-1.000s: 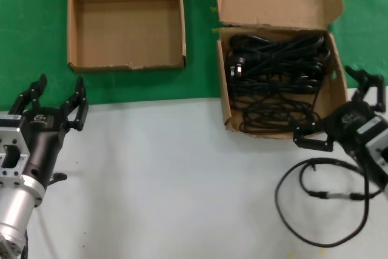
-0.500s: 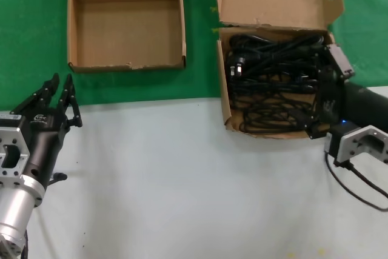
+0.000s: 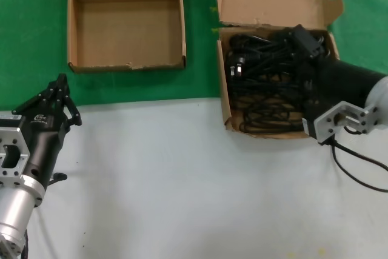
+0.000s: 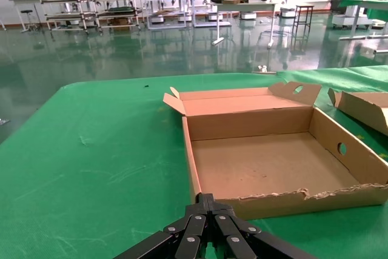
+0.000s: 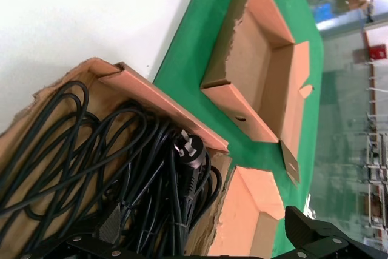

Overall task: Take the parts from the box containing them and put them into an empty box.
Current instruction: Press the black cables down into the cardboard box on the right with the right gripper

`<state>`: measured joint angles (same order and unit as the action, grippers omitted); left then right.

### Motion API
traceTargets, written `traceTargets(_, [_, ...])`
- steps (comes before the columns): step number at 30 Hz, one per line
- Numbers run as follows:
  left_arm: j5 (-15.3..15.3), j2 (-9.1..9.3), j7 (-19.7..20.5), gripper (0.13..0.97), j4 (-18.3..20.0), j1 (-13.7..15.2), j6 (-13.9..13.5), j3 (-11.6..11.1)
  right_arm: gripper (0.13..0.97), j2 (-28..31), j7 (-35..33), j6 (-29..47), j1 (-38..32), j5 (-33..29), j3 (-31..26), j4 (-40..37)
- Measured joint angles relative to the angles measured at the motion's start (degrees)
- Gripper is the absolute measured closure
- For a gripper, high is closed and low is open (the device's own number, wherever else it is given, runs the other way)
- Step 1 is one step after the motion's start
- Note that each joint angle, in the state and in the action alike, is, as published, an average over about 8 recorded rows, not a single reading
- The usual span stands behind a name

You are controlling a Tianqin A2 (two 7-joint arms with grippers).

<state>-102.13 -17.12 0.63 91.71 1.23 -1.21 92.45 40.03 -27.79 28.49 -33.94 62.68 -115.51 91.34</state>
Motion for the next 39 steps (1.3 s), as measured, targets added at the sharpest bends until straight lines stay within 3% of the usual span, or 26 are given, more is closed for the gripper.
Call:
traceTargets(7, [0.0,0.0,0.0,0.949,0.0,0.0,0.0,0.0,0.143,-3.49,-0.75,2.76,-4.17,-3.48,-1.21,-3.71])
traceTargets(16, [0.0,0.0,0.0,0.952,0.0,0.0,0.0,0.0,0.221,-6.26,-2.76,3.2,-6.91,-3.7,-2.22,-7.68])
traceTargets(24, [0.0,0.0,0.0,0.952,0.0,0.0,0.0,0.0,0.364,-7.27,-3.66,3.1,-7.7,-3.65,-2.44,-9.87])
traceTargets(28, [0.0,0.0,0.0,0.952,0.0,0.0,0.0,0.0,0.364,-7.63,-3.37,2.98,-7.79,-4.37,-2.2,-10.68])
traceTargets(39, [0.01,0.0,0.0,0.952,0.0,0.0,0.0,0.0,0.618,-8.43,-2.3,2.74,-7.85,-6.33,-1.54,-12.13])
